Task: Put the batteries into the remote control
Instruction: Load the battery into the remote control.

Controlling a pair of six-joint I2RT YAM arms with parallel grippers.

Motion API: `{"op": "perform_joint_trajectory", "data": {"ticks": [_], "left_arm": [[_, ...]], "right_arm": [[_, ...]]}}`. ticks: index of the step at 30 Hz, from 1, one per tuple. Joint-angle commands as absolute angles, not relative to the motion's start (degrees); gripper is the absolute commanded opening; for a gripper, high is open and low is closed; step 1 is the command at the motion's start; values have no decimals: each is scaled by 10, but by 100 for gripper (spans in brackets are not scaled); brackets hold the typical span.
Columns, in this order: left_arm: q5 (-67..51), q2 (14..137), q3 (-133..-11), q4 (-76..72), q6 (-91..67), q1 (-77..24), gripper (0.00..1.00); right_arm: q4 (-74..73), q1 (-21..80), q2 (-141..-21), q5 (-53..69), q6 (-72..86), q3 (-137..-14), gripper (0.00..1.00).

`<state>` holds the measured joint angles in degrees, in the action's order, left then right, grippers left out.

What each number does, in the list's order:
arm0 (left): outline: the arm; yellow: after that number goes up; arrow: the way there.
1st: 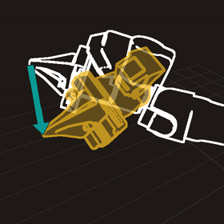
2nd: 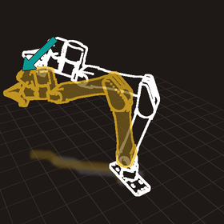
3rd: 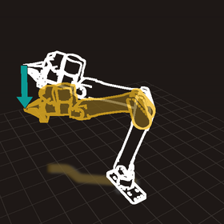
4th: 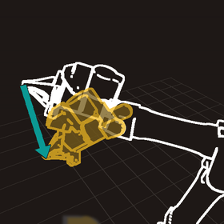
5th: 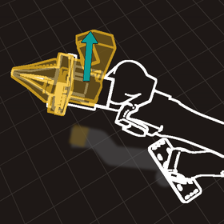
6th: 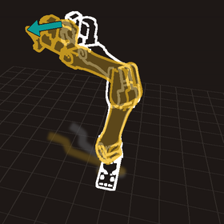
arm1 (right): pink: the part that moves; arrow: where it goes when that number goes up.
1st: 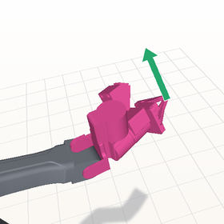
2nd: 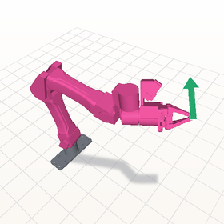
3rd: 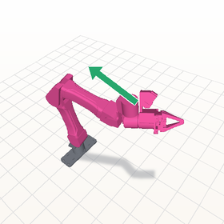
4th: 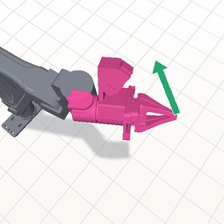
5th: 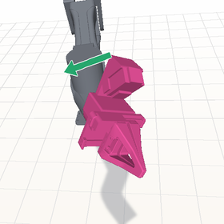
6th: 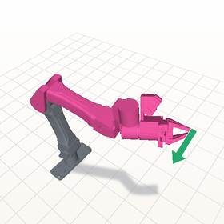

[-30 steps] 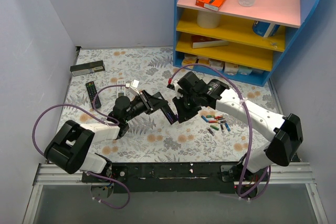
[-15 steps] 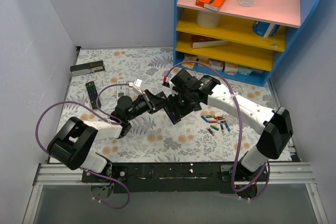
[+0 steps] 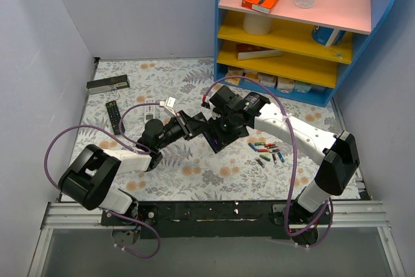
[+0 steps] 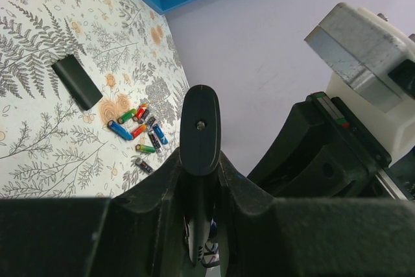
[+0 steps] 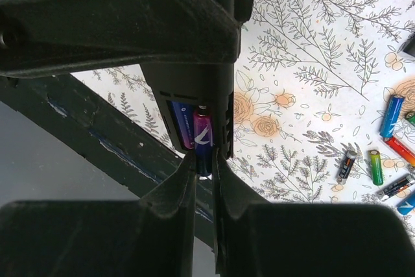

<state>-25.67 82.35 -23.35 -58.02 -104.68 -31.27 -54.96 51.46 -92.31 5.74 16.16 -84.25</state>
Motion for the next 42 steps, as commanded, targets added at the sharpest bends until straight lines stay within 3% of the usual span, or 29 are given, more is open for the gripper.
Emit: {"op": "perform_joint_trajectory", "data": {"ticks": [1, 16, 26, 42], "left_arm": [[-254, 819, -240, -622, -1064, -320, 0], [-258, 823, -245, -635, -1085, -339, 0], [-246, 829, -240, -649, -1119, -341, 0], [-238, 882, -220, -715, -1215, -341, 0]], "right_arm": [[-562, 516, -926, 46, 172, -869, 9], [-530, 518, -918, 34, 192, -868, 18], [-538, 519, -918, 32, 191, -867, 31], [-529, 519, -898, 3, 176, -894, 35]]}}
